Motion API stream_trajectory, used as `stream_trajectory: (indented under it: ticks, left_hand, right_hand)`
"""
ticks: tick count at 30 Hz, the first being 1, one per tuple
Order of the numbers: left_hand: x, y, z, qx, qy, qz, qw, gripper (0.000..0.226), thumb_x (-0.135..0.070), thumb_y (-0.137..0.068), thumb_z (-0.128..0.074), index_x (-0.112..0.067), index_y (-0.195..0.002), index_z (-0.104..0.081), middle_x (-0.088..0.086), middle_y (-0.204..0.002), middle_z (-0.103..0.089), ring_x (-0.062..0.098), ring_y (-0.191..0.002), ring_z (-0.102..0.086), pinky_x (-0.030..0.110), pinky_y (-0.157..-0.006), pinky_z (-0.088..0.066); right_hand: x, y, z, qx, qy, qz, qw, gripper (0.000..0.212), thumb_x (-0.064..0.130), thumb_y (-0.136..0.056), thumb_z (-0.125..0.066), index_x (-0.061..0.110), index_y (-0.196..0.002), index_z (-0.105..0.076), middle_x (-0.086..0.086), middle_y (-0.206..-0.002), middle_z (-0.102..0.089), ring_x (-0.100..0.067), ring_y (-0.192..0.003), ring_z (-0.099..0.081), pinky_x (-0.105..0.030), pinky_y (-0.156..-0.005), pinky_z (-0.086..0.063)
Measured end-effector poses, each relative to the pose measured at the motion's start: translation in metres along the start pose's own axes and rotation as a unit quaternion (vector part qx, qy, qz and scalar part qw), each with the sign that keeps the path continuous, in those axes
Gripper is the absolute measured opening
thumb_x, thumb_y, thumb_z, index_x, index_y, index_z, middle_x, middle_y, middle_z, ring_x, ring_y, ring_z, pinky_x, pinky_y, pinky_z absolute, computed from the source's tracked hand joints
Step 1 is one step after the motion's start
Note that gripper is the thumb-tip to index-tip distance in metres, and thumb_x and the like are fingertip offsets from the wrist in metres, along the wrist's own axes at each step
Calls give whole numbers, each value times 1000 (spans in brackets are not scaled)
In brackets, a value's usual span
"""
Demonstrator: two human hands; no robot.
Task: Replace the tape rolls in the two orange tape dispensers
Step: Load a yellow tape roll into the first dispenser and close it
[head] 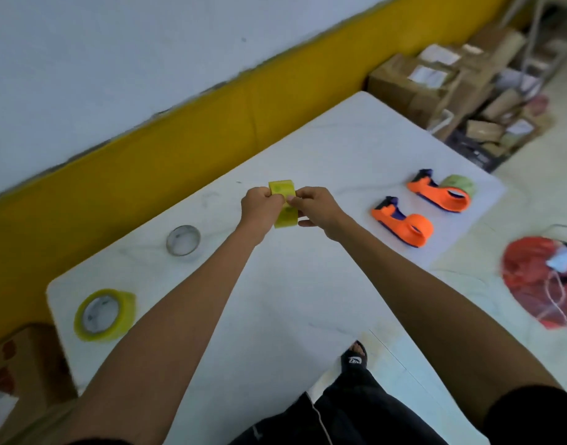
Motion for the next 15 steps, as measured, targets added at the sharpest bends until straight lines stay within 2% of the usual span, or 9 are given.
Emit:
stream_trajectory:
  ticks: [3, 7, 11, 15]
  left_hand:
    - [-20, 8, -55, 49, 13, 3, 999, 14, -19, -83, -61, -15, -69, -60, 9, -88, -63, 31, -88, -63, 49, -83, -59]
    - [-36, 16, -122, 95, 22, 24, 995, 11, -20, -74, -60, -13, -65, -58, 8, -79, -62, 37, -91, -68, 52, -82, -59]
    - [-56, 26, -179, 88, 38, 44, 994, 15, -20, -70, -59, -15, -58, -52, 6, -72, -57, 30, -77, -62, 52, -82, -59]
    - [-72, 31, -222, 43, 41, 64, 996, 12, -19, -72, -56, -13, -62, -53, 7, -74, -57, 29, -76, -59, 52, -83, -58]
  right_hand:
    - [-22, 6, 55, -34, -23, -11, 999, 34, 29, -90, -60, -4, -97, -62, -9, -93, -61, -21, -90, -62, -34, -76, -55]
    - [-53, 14, 119, -56, -56, -30, 996, 15, 28, -89, -61, 13, -91, -63, -5, -90, -62, -17, -85, -61, -34, -77, -52]
    - [-73, 10, 176, -44, -51, -35, 997, 14, 28, -88, -61, 15, -84, -62, -3, -82, -59, -18, -80, -59, -38, -78, -52]
    - [-76, 1, 222, -12, -21, -24, 999, 17, 22, -89, -60, 10, -78, -57, -3, -68, -50, -17, -67, -54, -36, -75, -54]
Point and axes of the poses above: each hand's wrist, its own y-axis away from the middle knuckle, its own z-axis out of the back of the hand, x = y × z, the point moved 2 cm from there along -y, towards the middle knuckle
